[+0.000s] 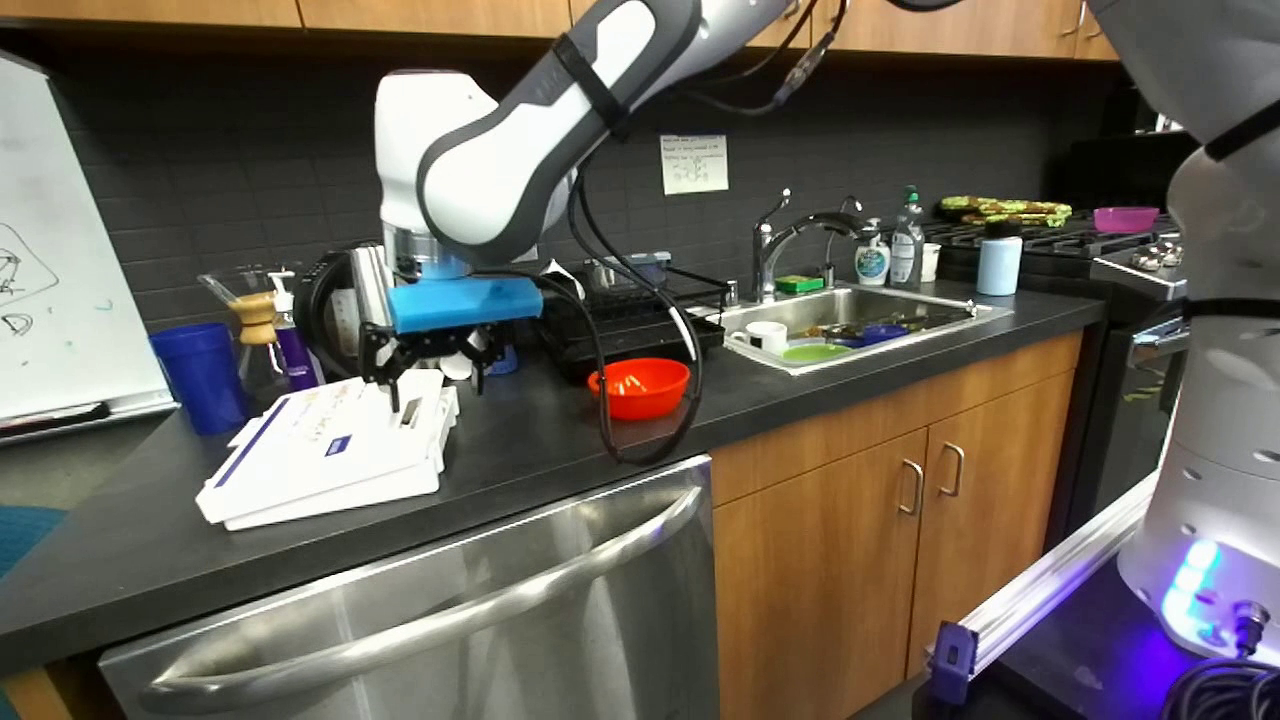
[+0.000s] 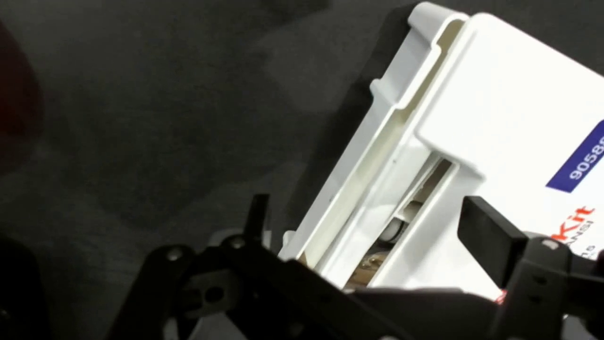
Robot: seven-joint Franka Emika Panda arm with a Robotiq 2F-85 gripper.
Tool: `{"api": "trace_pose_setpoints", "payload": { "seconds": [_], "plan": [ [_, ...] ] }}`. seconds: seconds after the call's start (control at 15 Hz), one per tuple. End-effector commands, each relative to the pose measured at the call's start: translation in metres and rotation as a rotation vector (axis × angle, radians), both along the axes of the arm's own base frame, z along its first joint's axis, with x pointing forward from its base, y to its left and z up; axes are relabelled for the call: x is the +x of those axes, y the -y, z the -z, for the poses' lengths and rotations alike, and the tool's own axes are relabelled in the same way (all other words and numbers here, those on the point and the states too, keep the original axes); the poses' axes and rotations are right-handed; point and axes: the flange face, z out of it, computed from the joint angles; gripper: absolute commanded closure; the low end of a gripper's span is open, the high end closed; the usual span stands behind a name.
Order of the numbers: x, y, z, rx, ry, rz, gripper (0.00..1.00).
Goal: Pick up the white object then place it on the orange bowl
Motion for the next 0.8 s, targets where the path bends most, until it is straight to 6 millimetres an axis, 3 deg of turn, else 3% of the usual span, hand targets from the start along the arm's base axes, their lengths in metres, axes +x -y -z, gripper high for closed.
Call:
{"api": "trace_pose_setpoints", "payload": {
  "seconds": [0.0,0.2,0.53,0.73],
  "plan": [
    [-0.004,-0.014,0.004,-0.014,0.010,-0.028,0.00],
    [-0.001,-0.019,-0.001,-0.021,0.033,-0.040,0.00],
    [0.022,-0.010,-0.016,-0.030,0.094,-0.019,0.00],
    [0.033,0.000,-0.009,-0.049,0.102,-0.001,0.00]
  ]
}}
